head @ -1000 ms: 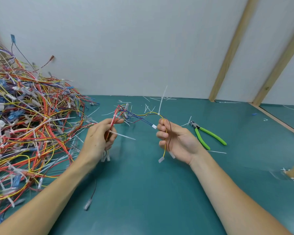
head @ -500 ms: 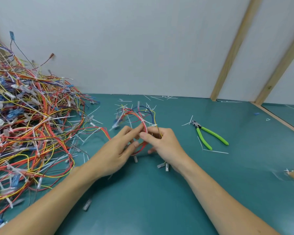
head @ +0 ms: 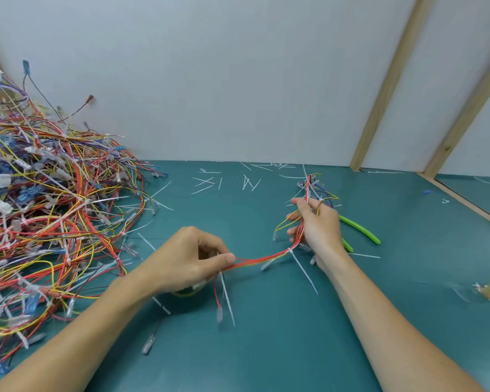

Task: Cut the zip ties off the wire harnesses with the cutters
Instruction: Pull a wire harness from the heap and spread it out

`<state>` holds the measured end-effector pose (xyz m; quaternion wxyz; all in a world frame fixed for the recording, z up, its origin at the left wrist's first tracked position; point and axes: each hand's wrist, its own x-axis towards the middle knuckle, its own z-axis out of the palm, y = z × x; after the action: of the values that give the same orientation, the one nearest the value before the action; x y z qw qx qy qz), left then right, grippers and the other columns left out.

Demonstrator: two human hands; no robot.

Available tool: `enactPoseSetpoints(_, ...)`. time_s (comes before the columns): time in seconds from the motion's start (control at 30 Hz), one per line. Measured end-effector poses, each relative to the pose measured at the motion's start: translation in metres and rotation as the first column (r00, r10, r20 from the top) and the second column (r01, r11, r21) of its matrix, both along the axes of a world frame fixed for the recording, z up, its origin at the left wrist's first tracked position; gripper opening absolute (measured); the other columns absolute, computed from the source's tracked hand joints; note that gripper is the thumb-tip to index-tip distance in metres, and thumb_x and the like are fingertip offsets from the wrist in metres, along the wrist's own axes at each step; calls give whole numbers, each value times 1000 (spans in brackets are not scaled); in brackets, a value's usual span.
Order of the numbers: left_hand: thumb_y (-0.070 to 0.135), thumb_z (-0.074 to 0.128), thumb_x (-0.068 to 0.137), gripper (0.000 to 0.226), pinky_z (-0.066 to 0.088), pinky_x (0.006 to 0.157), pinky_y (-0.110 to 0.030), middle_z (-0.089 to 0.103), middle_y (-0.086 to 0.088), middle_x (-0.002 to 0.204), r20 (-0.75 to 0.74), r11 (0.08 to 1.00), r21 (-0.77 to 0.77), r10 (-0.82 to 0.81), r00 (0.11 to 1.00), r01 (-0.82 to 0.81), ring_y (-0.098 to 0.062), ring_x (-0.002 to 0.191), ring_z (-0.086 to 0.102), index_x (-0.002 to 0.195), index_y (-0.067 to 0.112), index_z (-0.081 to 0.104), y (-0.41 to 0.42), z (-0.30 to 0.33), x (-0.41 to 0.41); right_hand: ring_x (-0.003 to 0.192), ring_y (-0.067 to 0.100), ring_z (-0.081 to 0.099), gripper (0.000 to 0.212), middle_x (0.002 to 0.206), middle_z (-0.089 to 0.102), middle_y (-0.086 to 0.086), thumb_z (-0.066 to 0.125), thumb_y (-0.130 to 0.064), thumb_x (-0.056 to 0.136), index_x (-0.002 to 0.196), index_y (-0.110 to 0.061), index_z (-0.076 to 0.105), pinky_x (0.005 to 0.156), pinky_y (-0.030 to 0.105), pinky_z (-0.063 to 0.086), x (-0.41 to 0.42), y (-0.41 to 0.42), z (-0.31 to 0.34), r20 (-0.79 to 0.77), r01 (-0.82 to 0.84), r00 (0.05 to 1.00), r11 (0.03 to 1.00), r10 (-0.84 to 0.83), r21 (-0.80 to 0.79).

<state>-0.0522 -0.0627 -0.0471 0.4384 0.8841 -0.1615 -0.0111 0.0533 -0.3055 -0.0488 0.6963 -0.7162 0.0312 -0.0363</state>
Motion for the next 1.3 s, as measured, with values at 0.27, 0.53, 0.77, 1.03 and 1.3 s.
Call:
enactPoseSetpoints(0.27, 51, 64, 93, 30, 40, 47, -22, 67, -4, 58, -113, 987, 50, 160, 981, -155, -17, 41, 52, 79, 27, 76, 12, 2, 3, 48, 13, 62, 24, 65, 67, -3, 53, -27, 105, 95, -20, 74, 43, 26, 49, -5, 11, -3, -20, -101, 995, 995, 101, -13)
enactPoseSetpoints(0.53, 49, 79, 79, 32, 33, 54, -23, 50, 13, 57, -220, 945, 292, -83, 972, 147, -7, 55, 41, 73, 21, 65, 8, 1, 0, 88, 27, 55, 50, 73, 56, -7, 30, -65, 103, 87, -23, 51, 77, 43, 40, -3, -1, -3, 264, 103, 937, 541, 230, -835)
enactPoseSetpoints(0.77, 36, 71, 93, 26, 31, 48, -22, 51, 8, 51, -85, 968, -6, 251, 964, -252, -10, 46, 38, 75, 17, 67, 12, -11, 9, 124, 36, 53, 35, 128, 68, 10, 48, -35, 101, 128, -19, 64, 99, 46, 42, 19, -50, 11, 283, 344, 938, 438, -200, -830)
enactPoseSetpoints(1.03, 37, 70, 93, 28, 35, 48, -23, 65, 3, 58, -93, 906, -131, 394, 915, -403, -11, 42, 44, 75, 17, 67, 15, -18, 16, 120, 40, 50, 45, 125, 61, 20, 59, -52, 95, 107, -9, 62, 93, 42, 42, 32, -64, -9, 8, 80, 965, 268, -262, -960)
enactPoseSetpoints(1.3, 29, 66, 96, 23, 38, 44, -21, 69, -1, 63, 26, 871, -142, 479, 877, -471, -16, 40, 50, 76, 18, 68, 8, -21, 16, 66, 29, 45, 35, 74, 49, 13, 41, -34, 100, 74, -11, 47, 64, 37, 37, 28, -32, 2, -21, 138, 986, 874, -167, -466)
